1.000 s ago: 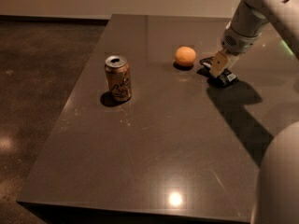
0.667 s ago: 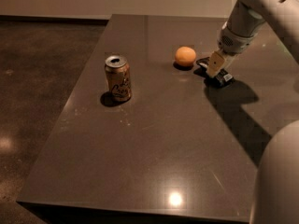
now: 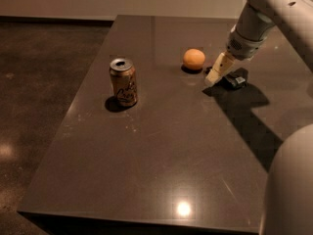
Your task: Move rxbar chocolate near orange
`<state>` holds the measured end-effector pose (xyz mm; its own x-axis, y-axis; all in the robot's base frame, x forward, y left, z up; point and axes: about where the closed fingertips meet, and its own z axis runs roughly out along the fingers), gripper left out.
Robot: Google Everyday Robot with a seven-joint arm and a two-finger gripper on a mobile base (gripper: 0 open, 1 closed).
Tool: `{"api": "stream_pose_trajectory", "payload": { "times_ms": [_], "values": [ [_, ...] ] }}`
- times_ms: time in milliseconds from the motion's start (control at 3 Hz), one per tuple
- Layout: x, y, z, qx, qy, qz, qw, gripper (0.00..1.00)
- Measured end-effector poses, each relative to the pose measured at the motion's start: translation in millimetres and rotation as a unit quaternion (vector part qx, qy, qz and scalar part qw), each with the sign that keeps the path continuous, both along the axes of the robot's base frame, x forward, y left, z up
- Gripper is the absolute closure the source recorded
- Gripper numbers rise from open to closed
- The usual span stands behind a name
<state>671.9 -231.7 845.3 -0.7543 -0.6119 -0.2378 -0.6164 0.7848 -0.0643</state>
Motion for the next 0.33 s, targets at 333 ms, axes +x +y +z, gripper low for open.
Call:
{"api": "stream_pose_trajectory", "payload": {
  "times_ms": [333],
  "values": [
    [0.0, 0.0, -0.1, 0.000, 0.000, 0.000, 1.0000, 0.00]
  ]
}}
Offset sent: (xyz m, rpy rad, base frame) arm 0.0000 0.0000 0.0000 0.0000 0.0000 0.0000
